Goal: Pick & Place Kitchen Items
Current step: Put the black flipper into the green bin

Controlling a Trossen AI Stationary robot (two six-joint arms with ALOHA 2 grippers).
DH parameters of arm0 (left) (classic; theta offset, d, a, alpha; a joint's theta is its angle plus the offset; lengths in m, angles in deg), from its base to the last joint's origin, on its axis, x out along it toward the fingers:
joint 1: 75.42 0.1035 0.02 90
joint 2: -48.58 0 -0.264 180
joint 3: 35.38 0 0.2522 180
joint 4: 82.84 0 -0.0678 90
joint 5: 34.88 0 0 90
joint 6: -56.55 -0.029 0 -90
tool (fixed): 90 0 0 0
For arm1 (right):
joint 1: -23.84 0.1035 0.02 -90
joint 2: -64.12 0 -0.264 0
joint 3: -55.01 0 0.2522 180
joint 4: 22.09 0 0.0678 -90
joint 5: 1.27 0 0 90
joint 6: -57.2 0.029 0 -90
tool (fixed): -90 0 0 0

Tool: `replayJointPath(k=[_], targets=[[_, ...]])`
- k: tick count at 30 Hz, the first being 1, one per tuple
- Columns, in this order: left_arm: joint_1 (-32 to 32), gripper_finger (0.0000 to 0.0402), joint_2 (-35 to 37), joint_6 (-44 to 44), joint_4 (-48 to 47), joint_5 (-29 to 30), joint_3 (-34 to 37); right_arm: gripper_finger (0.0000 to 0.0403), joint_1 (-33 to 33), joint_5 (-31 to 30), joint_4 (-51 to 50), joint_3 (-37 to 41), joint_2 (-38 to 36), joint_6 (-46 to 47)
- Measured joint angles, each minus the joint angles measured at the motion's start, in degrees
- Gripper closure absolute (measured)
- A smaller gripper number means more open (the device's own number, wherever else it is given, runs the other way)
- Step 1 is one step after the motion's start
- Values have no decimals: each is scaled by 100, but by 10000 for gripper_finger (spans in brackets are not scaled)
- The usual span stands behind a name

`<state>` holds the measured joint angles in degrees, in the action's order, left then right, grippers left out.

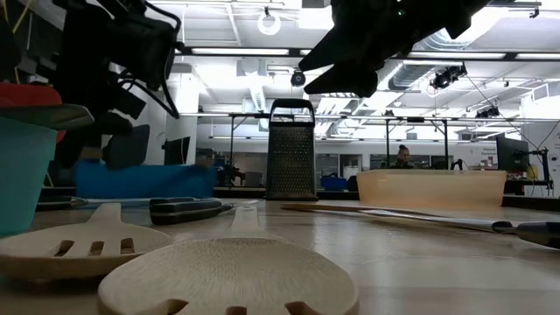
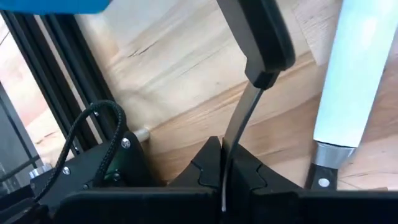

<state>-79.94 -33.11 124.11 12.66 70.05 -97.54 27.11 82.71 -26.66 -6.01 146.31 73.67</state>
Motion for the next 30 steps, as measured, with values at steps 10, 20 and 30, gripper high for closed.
replayJointPath(k=[10, 20, 30], targets=[[0, 402, 0, -895, 10, -592, 2, 128, 0, 15, 0, 0, 0, 1], [-70, 402, 202, -1024, -430, -358, -185, 128, 0, 17, -15, 0, 0, 6], [-1014, 401, 408, -523, -964, 212, -891, 128, 0, 20, -111, 2, 0, 90]])
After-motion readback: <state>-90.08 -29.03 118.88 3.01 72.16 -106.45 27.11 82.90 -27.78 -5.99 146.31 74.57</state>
